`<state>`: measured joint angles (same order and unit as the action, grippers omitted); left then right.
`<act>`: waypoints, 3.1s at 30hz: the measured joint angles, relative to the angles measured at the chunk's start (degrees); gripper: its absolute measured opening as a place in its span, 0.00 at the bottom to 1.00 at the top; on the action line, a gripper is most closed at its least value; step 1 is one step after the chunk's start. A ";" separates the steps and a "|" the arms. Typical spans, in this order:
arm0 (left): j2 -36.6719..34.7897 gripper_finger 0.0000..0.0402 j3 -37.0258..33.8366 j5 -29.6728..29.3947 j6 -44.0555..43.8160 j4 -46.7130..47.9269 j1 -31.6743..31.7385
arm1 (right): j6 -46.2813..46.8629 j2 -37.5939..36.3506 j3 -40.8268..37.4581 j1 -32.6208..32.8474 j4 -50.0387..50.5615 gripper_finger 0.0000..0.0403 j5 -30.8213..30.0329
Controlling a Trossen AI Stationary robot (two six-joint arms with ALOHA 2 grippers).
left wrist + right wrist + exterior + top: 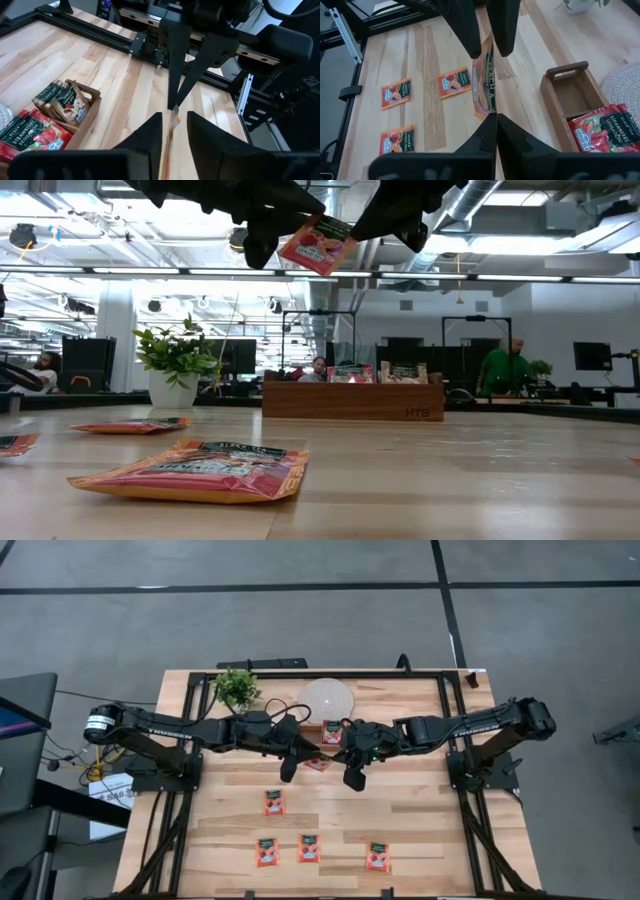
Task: Pick & Place Tea
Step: Put the orange tea bag into the left section of the wooden organizer
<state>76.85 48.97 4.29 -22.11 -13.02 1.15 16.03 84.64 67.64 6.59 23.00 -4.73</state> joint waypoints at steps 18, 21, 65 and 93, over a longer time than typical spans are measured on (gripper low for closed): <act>-0.01 0.00 0.00 -1.21 -0.46 1.47 0.02 | 0.00 0.00 -0.07 -0.24 -1.22 0.00 -0.20; -0.01 0.00 0.00 -2.31 -0.48 1.51 0.04 | 0.00 0.00 -0.07 -0.71 -1.20 0.00 0.01; 0.05 0.00 -13.12 -6.50 -1.49 -17.28 13.95 | 6.00 -13.72 -5.24 3.17 19.27 0.21 -9.46; 17.47 0.00 -19.04 6.21 -1.40 -42.30 25.31 | 21.55 -38.36 -27.34 3.19 -2.08 0.21 -10.43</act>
<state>94.32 29.93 10.50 -23.51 -55.33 26.45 37.58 46.28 40.29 9.78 20.93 -15.16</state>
